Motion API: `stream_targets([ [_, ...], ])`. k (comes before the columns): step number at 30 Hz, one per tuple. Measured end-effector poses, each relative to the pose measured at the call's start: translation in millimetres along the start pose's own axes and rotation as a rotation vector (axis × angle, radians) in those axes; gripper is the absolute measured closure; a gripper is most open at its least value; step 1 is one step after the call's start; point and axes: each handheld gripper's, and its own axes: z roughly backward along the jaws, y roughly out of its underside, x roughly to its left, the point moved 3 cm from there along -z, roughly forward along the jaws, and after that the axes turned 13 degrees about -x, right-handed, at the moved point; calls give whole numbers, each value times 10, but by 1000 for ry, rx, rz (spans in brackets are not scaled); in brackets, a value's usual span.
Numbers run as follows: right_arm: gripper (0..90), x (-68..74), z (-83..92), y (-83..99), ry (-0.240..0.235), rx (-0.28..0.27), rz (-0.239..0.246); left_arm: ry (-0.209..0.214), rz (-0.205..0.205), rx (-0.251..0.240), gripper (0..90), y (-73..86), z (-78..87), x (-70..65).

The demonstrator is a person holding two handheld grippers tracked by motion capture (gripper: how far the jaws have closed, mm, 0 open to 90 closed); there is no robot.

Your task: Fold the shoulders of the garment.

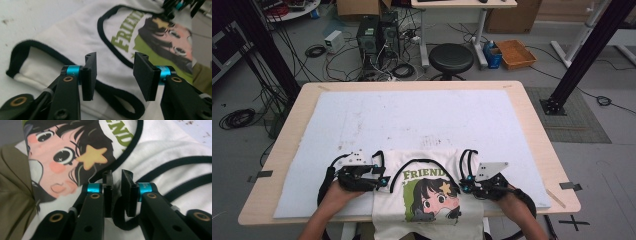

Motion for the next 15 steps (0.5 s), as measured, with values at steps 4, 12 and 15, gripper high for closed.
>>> stream_targets([
  [4, 893, -7, 40, 24, -8, -5, -10, -6, -13, 74, 651, 59, -57, -18],
  [12, 580, -83, 191, 36, -23, -87, -122, 30, 33, -23, 596, -51, 52, -9],
  [15, 352, -204, 286, -42, 69, -206, -160, -2, 56, -183, 446, -185, 159, 68],
])
